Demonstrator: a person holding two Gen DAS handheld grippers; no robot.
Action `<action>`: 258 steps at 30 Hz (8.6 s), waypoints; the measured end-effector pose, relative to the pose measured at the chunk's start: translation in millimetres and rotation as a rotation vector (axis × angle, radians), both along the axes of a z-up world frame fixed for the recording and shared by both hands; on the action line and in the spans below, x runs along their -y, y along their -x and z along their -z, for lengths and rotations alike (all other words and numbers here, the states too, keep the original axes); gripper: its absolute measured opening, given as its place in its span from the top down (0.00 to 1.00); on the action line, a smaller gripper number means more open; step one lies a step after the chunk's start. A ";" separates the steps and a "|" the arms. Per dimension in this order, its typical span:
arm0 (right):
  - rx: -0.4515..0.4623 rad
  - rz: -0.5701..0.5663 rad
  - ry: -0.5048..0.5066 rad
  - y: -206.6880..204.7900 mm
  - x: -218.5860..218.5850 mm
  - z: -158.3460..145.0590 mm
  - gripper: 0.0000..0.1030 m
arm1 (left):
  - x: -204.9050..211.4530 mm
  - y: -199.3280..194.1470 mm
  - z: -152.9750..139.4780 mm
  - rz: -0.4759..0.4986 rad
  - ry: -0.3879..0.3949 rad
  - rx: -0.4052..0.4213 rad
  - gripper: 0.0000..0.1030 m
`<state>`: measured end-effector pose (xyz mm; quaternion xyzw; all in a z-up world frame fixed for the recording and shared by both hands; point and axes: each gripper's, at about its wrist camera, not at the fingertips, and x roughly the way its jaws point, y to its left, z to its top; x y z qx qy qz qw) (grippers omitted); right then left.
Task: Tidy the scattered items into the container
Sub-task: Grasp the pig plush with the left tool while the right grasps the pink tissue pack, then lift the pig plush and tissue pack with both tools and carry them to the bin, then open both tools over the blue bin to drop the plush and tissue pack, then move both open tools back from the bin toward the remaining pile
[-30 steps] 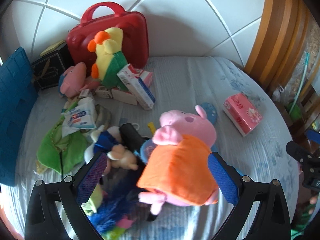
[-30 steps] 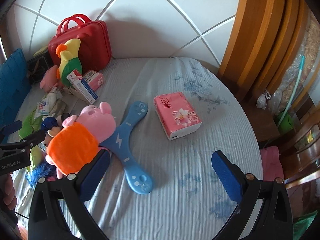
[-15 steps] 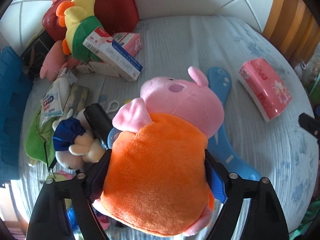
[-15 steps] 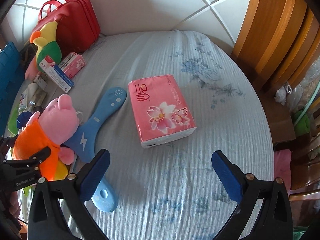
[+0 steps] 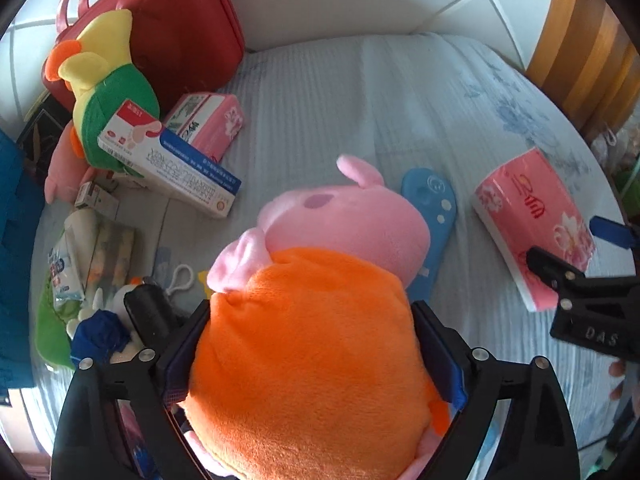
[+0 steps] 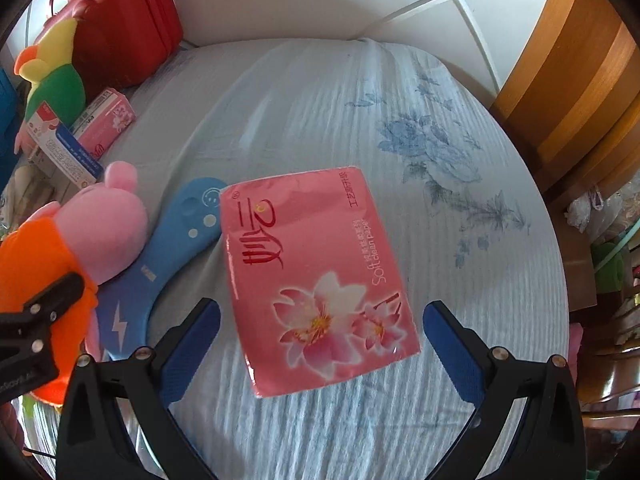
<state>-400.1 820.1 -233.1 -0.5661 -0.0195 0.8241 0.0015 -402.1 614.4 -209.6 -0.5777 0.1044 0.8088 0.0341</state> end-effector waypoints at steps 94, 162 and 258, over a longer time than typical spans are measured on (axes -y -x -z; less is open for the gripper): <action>-0.421 -0.454 0.120 -236.5 324.9 -210.5 0.10 | 304.5 -305.5 -187.8 -0.399 -0.047 -0.509 0.30; -0.558 -0.527 0.049 -55.9 926.8 -284.7 0.01 | 891.9 -104.7 -247.4 -0.448 -0.076 -0.613 0.12; -0.095 0.224 0.059 -193.6 235.8 -54.7 0.00 | 257.4 -121.4 -20.7 0.083 -0.172 -0.103 0.12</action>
